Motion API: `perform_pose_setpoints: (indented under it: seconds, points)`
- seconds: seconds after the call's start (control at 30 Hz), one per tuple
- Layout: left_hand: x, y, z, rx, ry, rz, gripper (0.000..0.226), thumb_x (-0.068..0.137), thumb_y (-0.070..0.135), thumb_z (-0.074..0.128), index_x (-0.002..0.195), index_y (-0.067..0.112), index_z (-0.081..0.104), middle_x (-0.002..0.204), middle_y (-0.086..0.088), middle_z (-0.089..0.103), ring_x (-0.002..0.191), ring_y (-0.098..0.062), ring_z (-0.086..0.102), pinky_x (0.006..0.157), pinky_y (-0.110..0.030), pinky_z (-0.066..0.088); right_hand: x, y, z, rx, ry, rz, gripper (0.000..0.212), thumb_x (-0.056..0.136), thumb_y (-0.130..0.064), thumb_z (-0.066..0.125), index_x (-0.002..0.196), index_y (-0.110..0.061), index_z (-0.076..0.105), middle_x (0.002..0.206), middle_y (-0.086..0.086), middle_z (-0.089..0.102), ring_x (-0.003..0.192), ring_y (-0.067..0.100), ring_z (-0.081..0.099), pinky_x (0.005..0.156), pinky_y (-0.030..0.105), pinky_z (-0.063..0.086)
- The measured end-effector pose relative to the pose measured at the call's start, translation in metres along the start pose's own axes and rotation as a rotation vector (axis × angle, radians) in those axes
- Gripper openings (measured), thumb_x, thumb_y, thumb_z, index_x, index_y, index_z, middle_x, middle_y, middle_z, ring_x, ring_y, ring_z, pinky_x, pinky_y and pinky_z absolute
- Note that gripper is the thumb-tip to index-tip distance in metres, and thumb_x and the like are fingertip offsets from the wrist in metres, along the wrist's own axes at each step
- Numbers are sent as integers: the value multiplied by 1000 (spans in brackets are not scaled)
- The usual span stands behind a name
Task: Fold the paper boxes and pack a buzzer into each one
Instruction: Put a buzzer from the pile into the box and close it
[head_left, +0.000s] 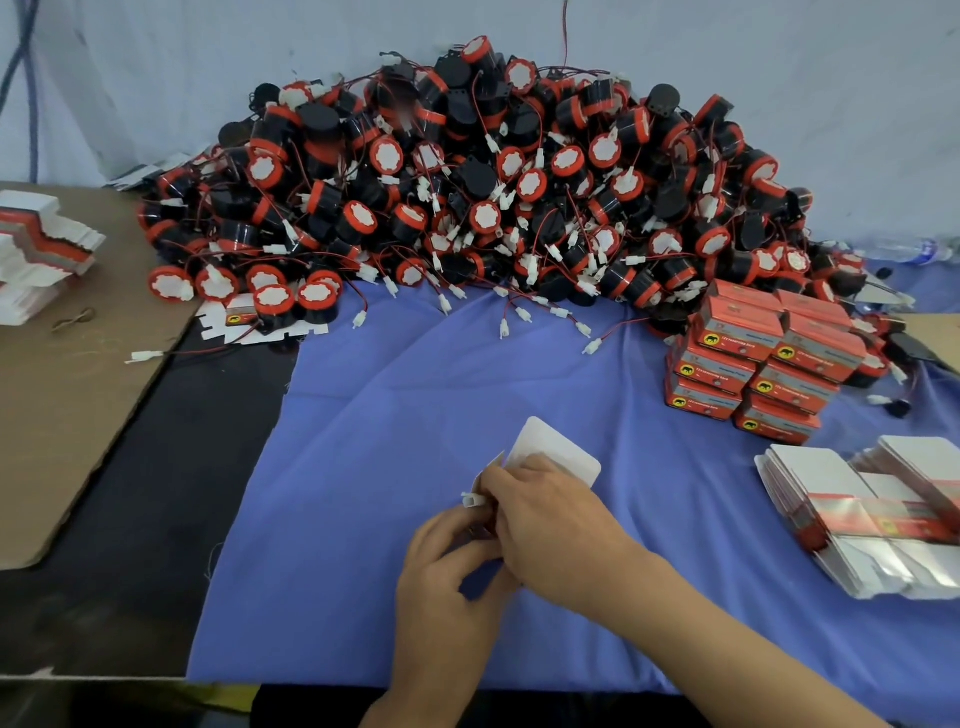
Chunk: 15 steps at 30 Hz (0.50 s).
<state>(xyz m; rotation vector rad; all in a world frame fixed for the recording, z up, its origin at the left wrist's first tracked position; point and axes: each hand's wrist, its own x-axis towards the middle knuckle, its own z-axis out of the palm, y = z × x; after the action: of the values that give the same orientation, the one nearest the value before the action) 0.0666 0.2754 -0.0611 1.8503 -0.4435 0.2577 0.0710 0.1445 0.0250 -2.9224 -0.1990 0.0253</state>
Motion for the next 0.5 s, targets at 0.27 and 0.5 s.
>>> perform_pose_setpoints:
  seconds: [0.27, 0.5]
  points:
    - [0, 2, -10, -143, 56, -132, 29, 86, 0, 79, 102, 24, 73, 107, 13, 70, 104, -17, 70, 87, -27, 58, -6, 2, 0, 66, 32, -40, 30, 104, -35, 42, 97, -21, 67, 99, -13, 46, 108, 12, 46, 102, 22, 36]
    - [-1, 2, -8, -120, 36, -124, 34, 90, 0, 74, 109, 28, 72, 111, 17, 70, 105, -11, 70, 86, -21, 55, -9, -1, -4, -38, 83, -102, 21, 102, -28, 52, 104, -14, 67, 98, -4, 66, 93, 18, 58, 89, 30, 48]
